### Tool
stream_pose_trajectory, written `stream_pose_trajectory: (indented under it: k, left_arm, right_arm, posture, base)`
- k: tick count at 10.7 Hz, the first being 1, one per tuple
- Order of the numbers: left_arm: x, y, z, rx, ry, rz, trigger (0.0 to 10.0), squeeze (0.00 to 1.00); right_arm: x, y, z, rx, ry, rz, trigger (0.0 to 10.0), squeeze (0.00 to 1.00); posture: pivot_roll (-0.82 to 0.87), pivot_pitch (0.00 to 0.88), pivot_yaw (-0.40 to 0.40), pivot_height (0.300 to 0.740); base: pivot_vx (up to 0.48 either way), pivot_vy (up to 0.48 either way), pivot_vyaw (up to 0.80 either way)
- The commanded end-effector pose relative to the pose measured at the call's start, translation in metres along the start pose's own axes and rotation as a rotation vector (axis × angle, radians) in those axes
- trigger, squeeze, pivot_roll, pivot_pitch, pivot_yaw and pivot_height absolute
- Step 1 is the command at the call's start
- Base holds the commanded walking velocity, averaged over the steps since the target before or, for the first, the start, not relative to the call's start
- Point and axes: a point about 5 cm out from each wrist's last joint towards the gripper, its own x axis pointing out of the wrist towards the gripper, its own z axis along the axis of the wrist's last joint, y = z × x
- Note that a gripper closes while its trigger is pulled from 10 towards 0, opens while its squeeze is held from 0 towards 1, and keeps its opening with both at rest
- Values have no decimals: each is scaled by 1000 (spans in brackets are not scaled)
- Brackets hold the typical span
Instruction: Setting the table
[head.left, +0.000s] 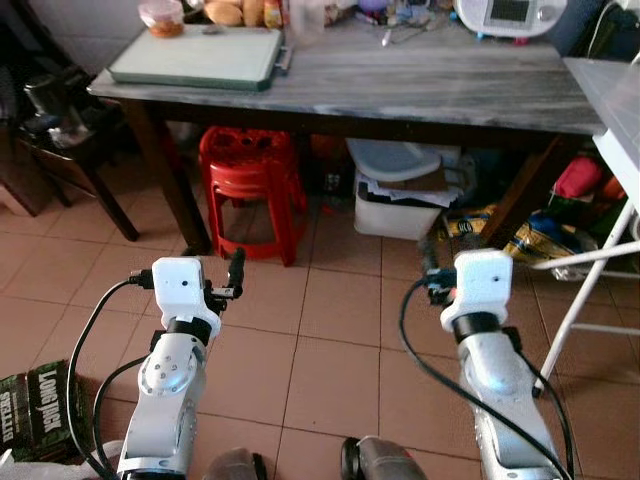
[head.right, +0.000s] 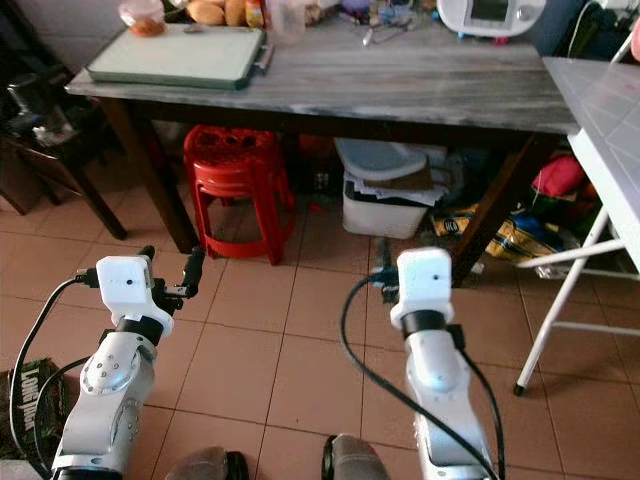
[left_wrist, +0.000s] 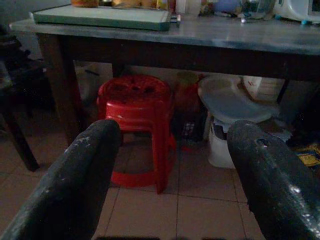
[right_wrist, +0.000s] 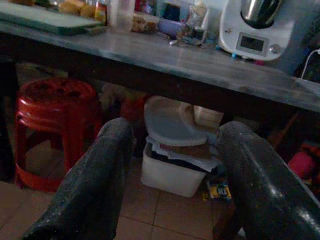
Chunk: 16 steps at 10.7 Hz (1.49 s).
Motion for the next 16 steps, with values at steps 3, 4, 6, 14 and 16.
stream_pose_trajectory:
  k: [3,4,6,14,16]
  left_arm:
    - [-2,-2,-2,-48,14,-6,10000,0]
    - [-1,-3,-1,-56,13,-4,10000,0]
    - [1,-5,0,-68,13,-20,10000,0]
    - [2,-8,5,-66,14,-55,10000,0]
    - [4,-9,6,-57,12,-62,10000,0]
  right_arm:
    - [-3,-1,2,46,-29,10,10000,0]
    - [-3,-1,2,58,-27,10,10000,0]
    - [-3,-2,1,52,-31,16,10000,0]
    - [0,0,2,76,-38,16,10000,1000]
    - [3,-2,3,67,-44,5,10000,1000]
  posture:
    - [-51,38,14,740]
    - [-53,41,15,740]
    - [-58,51,18,740]
    - [-55,72,30,740]
    - [-55,74,31,740]
  base:
    - [0,-406,0]
    - [0,-405,0]
    - [0,-398,0]
    - [101,-405,-155]
    - [298,-373,0]
